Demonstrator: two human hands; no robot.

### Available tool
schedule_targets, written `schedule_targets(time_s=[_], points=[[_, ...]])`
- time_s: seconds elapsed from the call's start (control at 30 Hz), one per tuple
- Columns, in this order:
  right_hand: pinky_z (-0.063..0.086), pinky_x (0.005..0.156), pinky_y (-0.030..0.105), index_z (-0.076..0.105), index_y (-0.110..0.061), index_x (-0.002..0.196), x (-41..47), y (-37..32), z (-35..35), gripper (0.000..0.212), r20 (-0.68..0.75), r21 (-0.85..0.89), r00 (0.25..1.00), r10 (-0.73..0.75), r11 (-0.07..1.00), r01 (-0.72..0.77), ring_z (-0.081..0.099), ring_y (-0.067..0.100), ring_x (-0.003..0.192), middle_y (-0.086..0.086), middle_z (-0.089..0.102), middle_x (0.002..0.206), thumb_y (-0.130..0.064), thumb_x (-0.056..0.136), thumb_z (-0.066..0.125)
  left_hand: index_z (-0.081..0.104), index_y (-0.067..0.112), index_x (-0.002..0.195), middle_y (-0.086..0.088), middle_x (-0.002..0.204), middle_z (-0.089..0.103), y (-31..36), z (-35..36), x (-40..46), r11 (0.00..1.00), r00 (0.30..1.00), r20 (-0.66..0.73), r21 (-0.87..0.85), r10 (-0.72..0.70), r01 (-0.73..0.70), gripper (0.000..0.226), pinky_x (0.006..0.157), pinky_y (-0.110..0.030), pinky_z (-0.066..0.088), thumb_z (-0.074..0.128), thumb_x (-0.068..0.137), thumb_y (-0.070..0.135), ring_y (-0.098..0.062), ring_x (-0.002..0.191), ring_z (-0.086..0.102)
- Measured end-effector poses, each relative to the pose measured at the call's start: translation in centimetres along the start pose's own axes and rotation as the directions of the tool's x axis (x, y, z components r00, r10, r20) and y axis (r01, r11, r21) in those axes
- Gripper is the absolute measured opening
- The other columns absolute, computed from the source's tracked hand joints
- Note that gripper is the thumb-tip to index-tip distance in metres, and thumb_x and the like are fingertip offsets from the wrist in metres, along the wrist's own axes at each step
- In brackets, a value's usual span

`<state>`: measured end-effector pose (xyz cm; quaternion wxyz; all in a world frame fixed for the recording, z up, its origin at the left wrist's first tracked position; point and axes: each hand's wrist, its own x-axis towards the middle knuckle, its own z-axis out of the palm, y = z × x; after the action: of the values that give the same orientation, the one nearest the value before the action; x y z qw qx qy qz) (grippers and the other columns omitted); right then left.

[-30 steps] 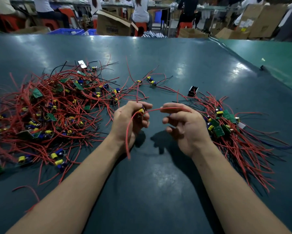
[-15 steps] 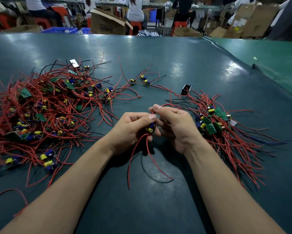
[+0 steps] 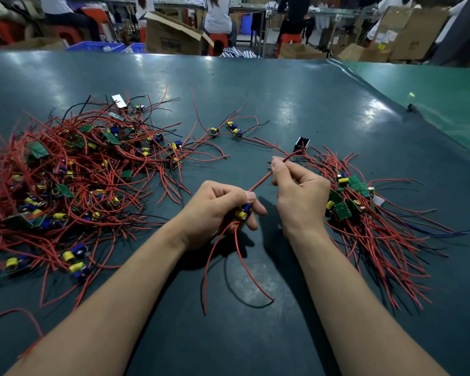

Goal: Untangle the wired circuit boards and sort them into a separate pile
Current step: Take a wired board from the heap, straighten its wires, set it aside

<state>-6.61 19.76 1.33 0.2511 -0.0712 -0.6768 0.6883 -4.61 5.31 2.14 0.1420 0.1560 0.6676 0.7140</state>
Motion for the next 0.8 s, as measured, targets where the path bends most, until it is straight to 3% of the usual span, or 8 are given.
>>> schedule_targets(time_s=[0.07, 0.17, 0.33, 0.43, 0.53, 0.63, 0.8], points=[[0.044, 0.056, 0.021, 0.075, -0.021, 0.079, 0.0, -0.1, 0.1, 0.015, 0.026, 0.028, 0.999, 0.036, 0.999, -0.037, 0.050, 0.005, 0.054, -0.007, 0.066, 0.070, -0.014, 0.091, 0.068, 0.077, 0.009, 0.073, -0.011, 0.059, 0.065, -0.1, -0.1, -0.1, 1.000, 1.000, 0.020, 0.009, 0.001, -0.001, 0.030, 0.046, -0.026, 0.029, 0.055, 0.087, 0.023, -0.034, 0.064, 0.040], [0.037, 0.038, 0.019, 0.071, -0.016, 0.096, -0.1, -0.3, 0.1, 0.011, 0.117, 0.113, 0.990, 0.075, 0.990, -0.088, 0.043, 0.008, 0.035, -0.007, 0.069, 0.069, -0.008, 0.094, 0.063, 0.077, 0.009, 0.073, -0.012, 0.060, 0.066, 0.0, -0.3, -0.2, 1.000, 0.999, 0.038, 0.008, 0.007, -0.007, 0.030, 0.046, -0.026, 0.029, 0.055, 0.088, 0.023, -0.031, 0.062, 0.040], [0.038, 0.033, 0.021, 0.054, -0.006, 0.132, 0.3, -0.3, -0.3, 0.032, 0.135, 0.204, 0.983, 0.124, 0.967, -0.150, 0.041, 0.012, 0.031, 0.001, 0.071, 0.065, -0.006, 0.100, 0.051, 0.077, 0.010, 0.074, -0.011, 0.060, 0.066, 0.0, -0.3, -0.3, 0.999, 0.998, 0.062, 0.040, -0.006, 0.003, 0.029, 0.047, -0.025, 0.032, 0.055, 0.087, 0.025, -0.026, 0.057, 0.044], [0.040, 0.034, 0.021, 0.056, -0.013, 0.127, 0.4, -0.3, -0.5, 0.030, 0.136, 0.185, 0.986, 0.095, 0.975, -0.119, 0.042, 0.011, 0.031, 0.002, 0.070, 0.062, -0.003, 0.101, 0.047, 0.077, 0.009, 0.074, -0.011, 0.059, 0.066, 0.0, -0.3, -0.3, 0.999, 0.997, 0.077, 0.044, -0.024, 0.021, 0.029, 0.048, -0.021, 0.034, 0.056, 0.085, 0.026, -0.018, 0.050, 0.048], [0.040, 0.034, 0.021, 0.064, -0.018, 0.114, 0.2, -0.4, -0.7, 0.030, 0.136, 0.128, 0.991, 0.022, 0.991, -0.040, 0.042, 0.011, 0.030, 0.001, 0.067, 0.058, 0.000, 0.099, 0.045, 0.077, 0.011, 0.074, -0.010, 0.059, 0.066, 0.0, -0.3, -0.4, 0.998, 0.996, 0.086, 0.060, -0.033, 0.028, 0.029, 0.052, -0.026, 0.030, 0.056, 0.085, 0.027, -0.016, 0.049, 0.048], [0.040, 0.035, 0.021, 0.066, -0.016, 0.106, 0.2, -0.7, -0.8, 0.022, 0.114, 0.176, 0.992, 0.056, 0.981, -0.075, 0.042, 0.012, 0.031, 0.004, 0.069, 0.060, -0.004, 0.100, 0.048, 0.077, 0.010, 0.074, -0.010, 0.059, 0.066, 0.0, -0.4, -0.4, 0.997, 0.995, 0.094, 0.067, -0.041, 0.035, 0.029, 0.054, -0.027, 0.031, 0.057, 0.084, 0.027, -0.018, 0.052, 0.050], [0.040, 0.037, 0.020, 0.067, -0.011, 0.101, 0.6, -0.9, -1.0, 0.016, 0.041, 0.214, 0.997, 0.064, 0.974, -0.071, 0.042, 0.010, 0.033, 0.004, 0.071, 0.064, -0.008, 0.100, 0.051, 0.077, 0.009, 0.072, -0.008, 0.056, 0.064, 0.4, -0.3, -0.5, 0.998, 0.990, 0.126, 0.013, -0.057, 0.055, 0.030, 0.046, -0.018, 0.033, 0.054, 0.084, 0.023, -0.013, 0.046, 0.048]])
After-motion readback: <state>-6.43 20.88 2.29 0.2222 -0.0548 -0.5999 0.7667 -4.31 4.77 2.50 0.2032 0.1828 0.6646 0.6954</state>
